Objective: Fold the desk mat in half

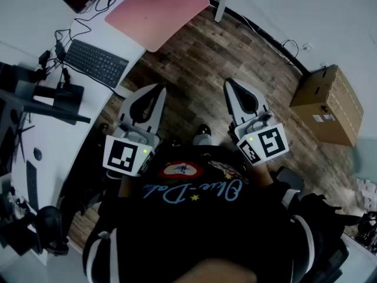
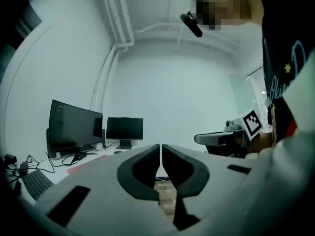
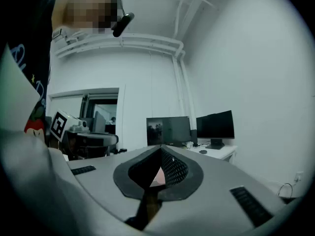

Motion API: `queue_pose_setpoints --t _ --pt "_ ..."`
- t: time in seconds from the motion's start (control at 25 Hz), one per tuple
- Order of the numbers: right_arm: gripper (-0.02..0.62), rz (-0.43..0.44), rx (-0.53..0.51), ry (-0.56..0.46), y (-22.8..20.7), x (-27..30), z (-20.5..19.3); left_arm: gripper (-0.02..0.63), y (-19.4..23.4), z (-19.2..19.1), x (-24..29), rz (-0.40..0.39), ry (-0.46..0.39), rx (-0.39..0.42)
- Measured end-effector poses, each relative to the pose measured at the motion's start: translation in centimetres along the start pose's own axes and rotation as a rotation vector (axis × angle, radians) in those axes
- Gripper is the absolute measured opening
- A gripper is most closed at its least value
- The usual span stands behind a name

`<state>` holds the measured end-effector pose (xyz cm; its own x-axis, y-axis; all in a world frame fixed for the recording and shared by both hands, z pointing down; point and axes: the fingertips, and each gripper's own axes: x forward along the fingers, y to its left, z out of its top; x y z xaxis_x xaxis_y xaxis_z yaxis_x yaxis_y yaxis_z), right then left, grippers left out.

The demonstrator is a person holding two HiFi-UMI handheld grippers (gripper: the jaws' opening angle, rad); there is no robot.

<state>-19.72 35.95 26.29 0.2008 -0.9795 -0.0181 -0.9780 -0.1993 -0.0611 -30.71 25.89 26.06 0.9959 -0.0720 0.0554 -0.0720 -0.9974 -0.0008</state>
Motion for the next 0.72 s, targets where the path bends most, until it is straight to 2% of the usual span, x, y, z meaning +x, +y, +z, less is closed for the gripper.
queue_pose_setpoints --t 0.36,0.72 --pt "-0.002 0.005 0.013 0.004 -0.6 0.2 -0.3 0.014 0.1 -0.2 0.1 0.021 0.008 -0.012" --pt "0.000 -0.029 0.034 -0.012 -1.8 0.4 -0.2 0.015 0.6 -0.3 0.2 0.040 0.007 -0.033"
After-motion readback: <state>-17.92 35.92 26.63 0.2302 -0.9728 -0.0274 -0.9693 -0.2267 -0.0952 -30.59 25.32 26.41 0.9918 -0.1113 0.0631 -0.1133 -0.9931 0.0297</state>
